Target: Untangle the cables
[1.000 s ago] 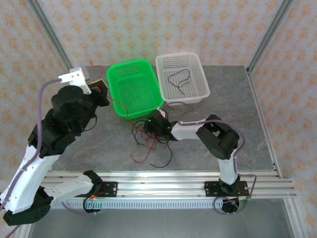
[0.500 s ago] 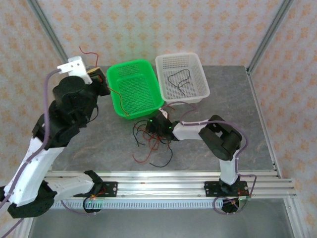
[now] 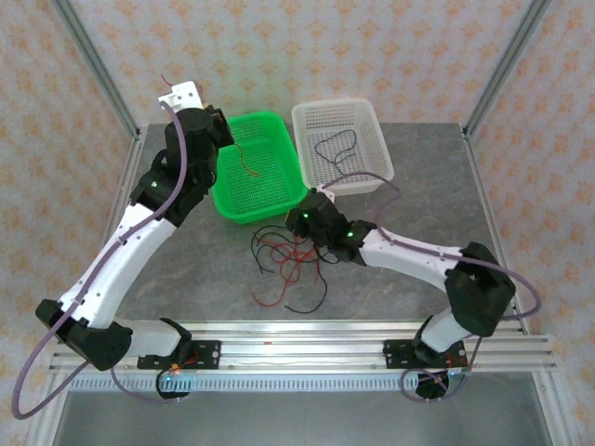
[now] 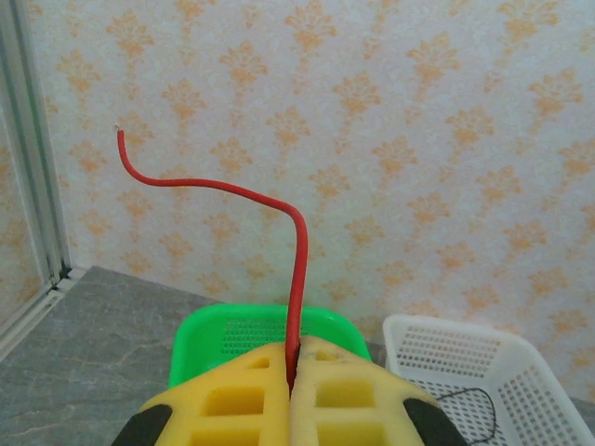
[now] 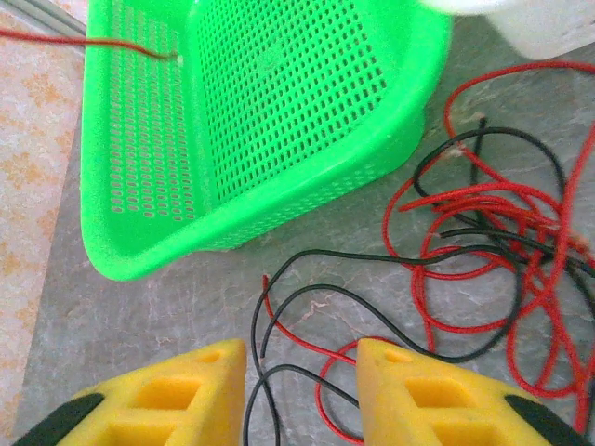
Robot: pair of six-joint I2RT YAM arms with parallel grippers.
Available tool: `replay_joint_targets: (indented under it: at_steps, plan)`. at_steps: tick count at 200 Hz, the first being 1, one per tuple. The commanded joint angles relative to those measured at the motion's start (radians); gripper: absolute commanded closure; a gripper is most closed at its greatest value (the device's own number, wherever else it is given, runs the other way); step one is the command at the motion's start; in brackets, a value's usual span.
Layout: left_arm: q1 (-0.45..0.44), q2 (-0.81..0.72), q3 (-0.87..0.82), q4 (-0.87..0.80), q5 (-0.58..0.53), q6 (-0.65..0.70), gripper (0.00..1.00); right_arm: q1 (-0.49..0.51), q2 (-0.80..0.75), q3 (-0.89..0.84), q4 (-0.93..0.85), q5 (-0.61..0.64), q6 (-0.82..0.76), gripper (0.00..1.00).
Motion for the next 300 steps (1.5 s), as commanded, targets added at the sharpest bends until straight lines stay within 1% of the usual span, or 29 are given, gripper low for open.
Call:
replay_joint_targets:
  at_steps: [1,30,50,75,96,111,123,132,144,159,165,174,198,217,230,281,300]
  plan:
    - [0.028,0.032,-0.062,0.092,0.046,-0.008,1.00,-0.003,-0.080,-0.025,-0.087,0.094,-0.022,0.64]
    - [0.053,0.077,-0.181,0.181,0.101,-0.033,1.00,-0.003,-0.151,-0.037,-0.128,0.128,-0.025,0.63]
    - [0.057,0.133,-0.241,0.207,0.151,-0.055,1.00,-0.003,-0.185,-0.053,-0.137,0.136,-0.019,0.63]
    - [0.057,0.228,-0.275,0.212,0.215,-0.086,1.00,-0.003,-0.201,-0.078,-0.137,0.137,-0.011,0.63]
    - [0.057,0.341,-0.252,0.170,0.224,-0.097,1.00,-0.003,-0.202,-0.091,-0.137,0.128,-0.007,0.63]
    - [0.057,0.435,-0.198,0.110,0.213,-0.098,0.85,-0.003,-0.201,-0.096,-0.136,0.121,-0.008,0.63]
    - [0.058,0.504,-0.145,0.059,0.203,-0.096,0.67,-0.003,-0.201,-0.096,-0.138,0.119,-0.010,0.63]
    - [0.056,0.547,-0.108,0.029,0.202,-0.095,0.55,-0.003,-0.200,-0.096,-0.142,0.119,-0.011,0.63]
    - [0.056,0.578,-0.066,-0.007,0.200,-0.092,0.43,-0.003,-0.200,-0.096,-0.145,0.121,-0.012,0.63]
    - [0.055,0.612,-0.035,-0.027,0.199,-0.088,0.26,-0.003,-0.200,-0.096,-0.150,0.123,-0.016,0.63]
    - [0.056,0.611,-0.024,-0.034,0.195,-0.089,0.21,-0.003,-0.199,-0.096,-0.151,0.124,-0.016,0.62]
    - [0.055,0.607,-0.011,-0.046,0.186,-0.089,0.17,-0.003,-0.197,-0.096,-0.153,0.124,-0.017,0.62]
    - [0.054,0.592,0.017,-0.093,0.152,-0.092,0.08,-0.003,-0.191,-0.095,-0.152,0.120,-0.020,0.62]
    - [0.051,0.517,0.018,-0.125,0.114,-0.097,0.03,-0.003,-0.186,-0.092,-0.154,0.116,-0.022,0.62]
    - [0.051,0.482,0.024,-0.152,0.107,-0.100,0.02,-0.004,-0.182,-0.090,-0.152,0.115,-0.024,0.62]
    - [0.050,0.282,-0.026,-0.158,0.166,-0.109,0.03,-0.003,-0.156,-0.077,-0.146,0.098,-0.033,0.62]
    - [0.049,0.209,-0.060,-0.182,0.169,-0.127,0.08,0.002,-0.106,-0.051,-0.144,0.077,-0.050,0.62]
